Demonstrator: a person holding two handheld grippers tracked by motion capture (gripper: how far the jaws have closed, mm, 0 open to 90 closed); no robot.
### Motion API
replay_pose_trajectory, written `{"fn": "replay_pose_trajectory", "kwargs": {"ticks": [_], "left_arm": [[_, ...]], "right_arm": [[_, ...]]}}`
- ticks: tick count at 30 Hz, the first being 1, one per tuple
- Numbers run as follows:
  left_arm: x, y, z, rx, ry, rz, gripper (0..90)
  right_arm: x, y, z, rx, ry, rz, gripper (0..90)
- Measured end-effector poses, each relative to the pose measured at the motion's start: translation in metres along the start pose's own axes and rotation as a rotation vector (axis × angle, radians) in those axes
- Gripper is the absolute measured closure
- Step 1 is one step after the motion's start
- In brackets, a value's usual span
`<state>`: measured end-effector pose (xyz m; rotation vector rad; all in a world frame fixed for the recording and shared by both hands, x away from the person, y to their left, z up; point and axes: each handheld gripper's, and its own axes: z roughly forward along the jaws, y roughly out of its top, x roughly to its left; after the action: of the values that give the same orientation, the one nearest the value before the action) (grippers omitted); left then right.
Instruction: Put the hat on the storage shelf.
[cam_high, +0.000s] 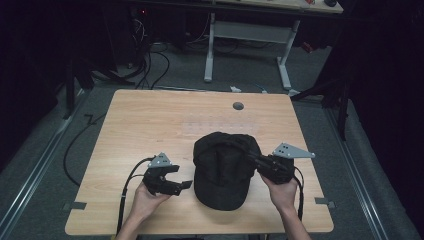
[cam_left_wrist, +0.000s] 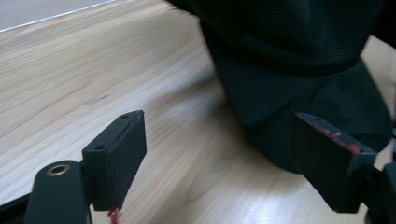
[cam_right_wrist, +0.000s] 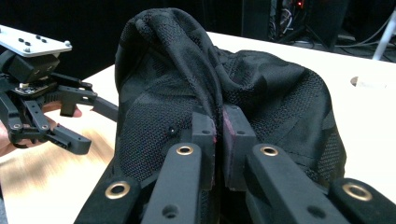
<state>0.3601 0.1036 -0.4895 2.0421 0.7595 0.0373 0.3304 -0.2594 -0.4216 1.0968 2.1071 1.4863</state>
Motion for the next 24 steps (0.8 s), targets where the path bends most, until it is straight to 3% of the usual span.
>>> {"fn": "replay_pose_trajectory", "kwargs": {"ticks": [6, 14, 24], "left_arm": [[-0.005, 0.007, 0.007, 0.017, -0.06, 0.015, 19.6], [-0.007, 0.012, 0.01, 0.031, -0.089, 0.019, 19.0], [-0.01, 0.016, 0.013, 0.043, -0.153, 0.027, 21.2]], "right_arm": [[0.002, 0.005, 0.0, -0.013, 0.027, -0.018, 85.3], [0.006, 0.01, 0.003, -0.028, 0.063, -0.045, 85.3], [0.008, 0.015, 0.003, -0.058, 0.124, -0.069, 85.3]]}}
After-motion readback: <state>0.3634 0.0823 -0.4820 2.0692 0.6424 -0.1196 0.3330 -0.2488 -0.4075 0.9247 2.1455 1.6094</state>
